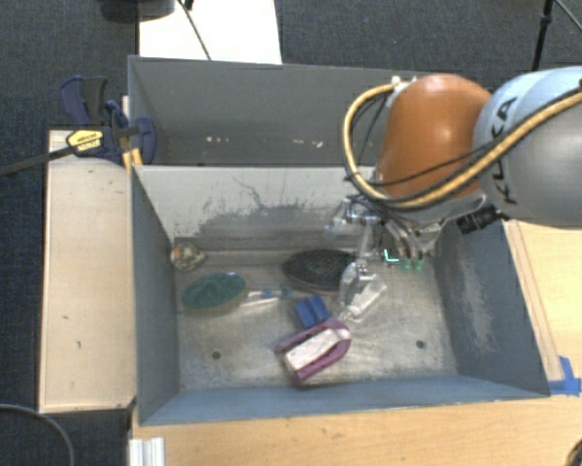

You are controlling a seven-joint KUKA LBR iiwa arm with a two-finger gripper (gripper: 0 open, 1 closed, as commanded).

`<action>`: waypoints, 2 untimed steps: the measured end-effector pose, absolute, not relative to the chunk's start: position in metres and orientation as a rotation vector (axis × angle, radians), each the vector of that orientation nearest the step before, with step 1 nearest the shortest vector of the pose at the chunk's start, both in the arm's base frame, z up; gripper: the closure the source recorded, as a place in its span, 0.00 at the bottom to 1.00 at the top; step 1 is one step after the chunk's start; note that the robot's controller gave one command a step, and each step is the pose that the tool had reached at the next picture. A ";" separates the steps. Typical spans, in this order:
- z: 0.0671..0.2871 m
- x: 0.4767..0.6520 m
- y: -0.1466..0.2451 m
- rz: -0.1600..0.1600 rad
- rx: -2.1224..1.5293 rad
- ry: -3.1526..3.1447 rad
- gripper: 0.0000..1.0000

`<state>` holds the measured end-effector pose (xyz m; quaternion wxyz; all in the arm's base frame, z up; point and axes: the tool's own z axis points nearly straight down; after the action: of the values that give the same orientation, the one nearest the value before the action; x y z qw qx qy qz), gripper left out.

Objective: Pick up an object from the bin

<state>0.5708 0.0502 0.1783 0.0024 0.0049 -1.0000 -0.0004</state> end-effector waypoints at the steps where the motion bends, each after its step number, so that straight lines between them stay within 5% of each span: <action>1: 0.091 0.575 0.082 -0.011 -0.189 -3.146 0.00; 2: 0.110 0.518 0.041 -0.004 0.402 -3.175 0.00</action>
Offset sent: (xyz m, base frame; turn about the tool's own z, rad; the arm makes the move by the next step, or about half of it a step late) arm 0.0003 0.0312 -0.1083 0.1351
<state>0.5182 0.0411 0.1096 -0.0295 0.1256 -0.9916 -0.0011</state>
